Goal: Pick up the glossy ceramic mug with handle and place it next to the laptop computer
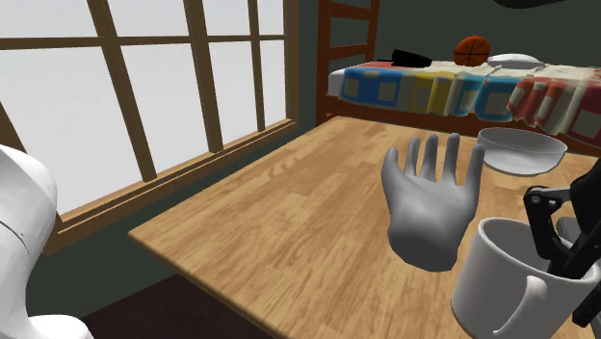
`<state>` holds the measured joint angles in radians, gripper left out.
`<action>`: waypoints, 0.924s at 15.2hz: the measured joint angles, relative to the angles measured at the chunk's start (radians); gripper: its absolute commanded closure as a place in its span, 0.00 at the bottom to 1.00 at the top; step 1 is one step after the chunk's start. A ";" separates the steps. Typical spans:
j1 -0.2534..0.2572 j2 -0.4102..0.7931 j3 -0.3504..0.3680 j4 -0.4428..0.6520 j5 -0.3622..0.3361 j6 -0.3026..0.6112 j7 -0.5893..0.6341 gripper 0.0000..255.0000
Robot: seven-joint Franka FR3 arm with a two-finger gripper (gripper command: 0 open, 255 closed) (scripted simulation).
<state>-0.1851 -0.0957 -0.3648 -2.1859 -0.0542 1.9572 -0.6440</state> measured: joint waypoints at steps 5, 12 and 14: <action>-0.001 0.031 -0.004 -0.037 0.009 0.066 -0.008 1.00; -0.002 0.072 -0.007 -0.073 0.024 0.141 -0.018 1.00; -0.002 0.074 -0.007 -0.075 0.024 0.145 -0.019 1.00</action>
<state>-0.1868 -0.0218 -0.3714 -2.2606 -0.0297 2.1018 -0.6625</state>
